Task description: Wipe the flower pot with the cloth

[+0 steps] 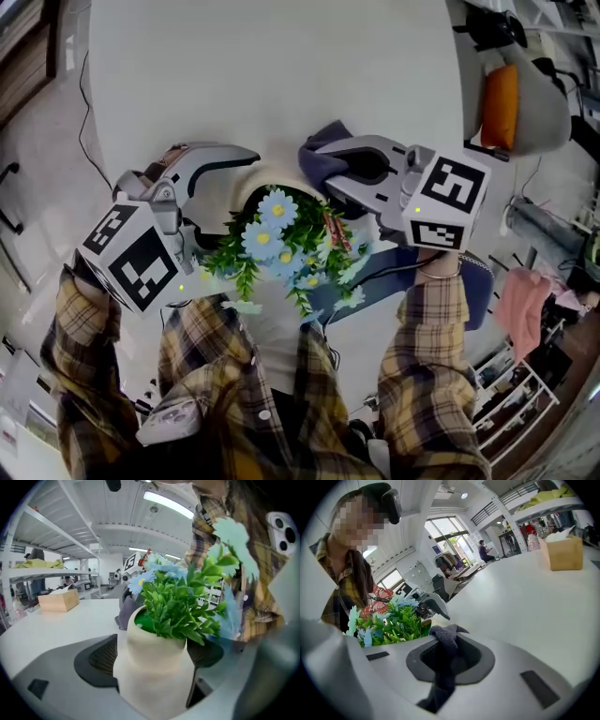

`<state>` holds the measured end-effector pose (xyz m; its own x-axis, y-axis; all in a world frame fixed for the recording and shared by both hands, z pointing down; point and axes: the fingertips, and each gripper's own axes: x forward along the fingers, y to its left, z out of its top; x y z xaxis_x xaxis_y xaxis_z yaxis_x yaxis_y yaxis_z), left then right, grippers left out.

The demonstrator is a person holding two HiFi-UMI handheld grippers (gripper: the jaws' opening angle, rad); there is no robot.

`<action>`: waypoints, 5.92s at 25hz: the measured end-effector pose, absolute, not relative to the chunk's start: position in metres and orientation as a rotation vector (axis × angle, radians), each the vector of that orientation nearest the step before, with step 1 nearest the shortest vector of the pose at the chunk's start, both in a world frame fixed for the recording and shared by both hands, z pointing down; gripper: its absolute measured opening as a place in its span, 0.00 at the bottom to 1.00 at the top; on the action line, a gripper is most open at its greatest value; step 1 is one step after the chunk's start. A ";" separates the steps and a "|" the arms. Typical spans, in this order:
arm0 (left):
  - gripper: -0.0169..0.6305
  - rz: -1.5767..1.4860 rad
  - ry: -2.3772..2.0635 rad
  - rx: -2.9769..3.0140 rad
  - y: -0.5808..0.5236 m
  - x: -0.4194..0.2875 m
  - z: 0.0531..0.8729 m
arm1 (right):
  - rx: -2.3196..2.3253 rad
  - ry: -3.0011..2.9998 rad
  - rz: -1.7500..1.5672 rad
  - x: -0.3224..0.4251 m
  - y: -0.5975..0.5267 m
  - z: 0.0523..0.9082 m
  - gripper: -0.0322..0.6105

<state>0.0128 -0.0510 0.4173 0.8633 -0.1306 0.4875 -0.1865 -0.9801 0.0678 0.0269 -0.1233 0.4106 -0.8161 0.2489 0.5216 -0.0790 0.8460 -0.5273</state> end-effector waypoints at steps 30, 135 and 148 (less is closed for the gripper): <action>0.76 0.531 -1.391 2.267 -0.036 0.014 0.420 | 0.495 -2.520 1.058 0.065 -0.096 0.410 0.07; 0.04 0.027 -1.146 2.752 -0.009 0.037 0.113 | 0.977 -2.873 0.288 0.106 -0.028 0.114 0.07; 0.04 0.008 -1.139 2.751 -0.011 0.038 0.116 | 0.975 -2.861 0.287 0.110 -0.029 0.114 0.07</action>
<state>0.0378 -0.0110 0.1159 0.7093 -0.7017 0.0676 -0.7026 -0.6958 0.1490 0.1100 -0.0287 0.1142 -0.7886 -0.5938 0.1595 -0.6137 0.7764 -0.1436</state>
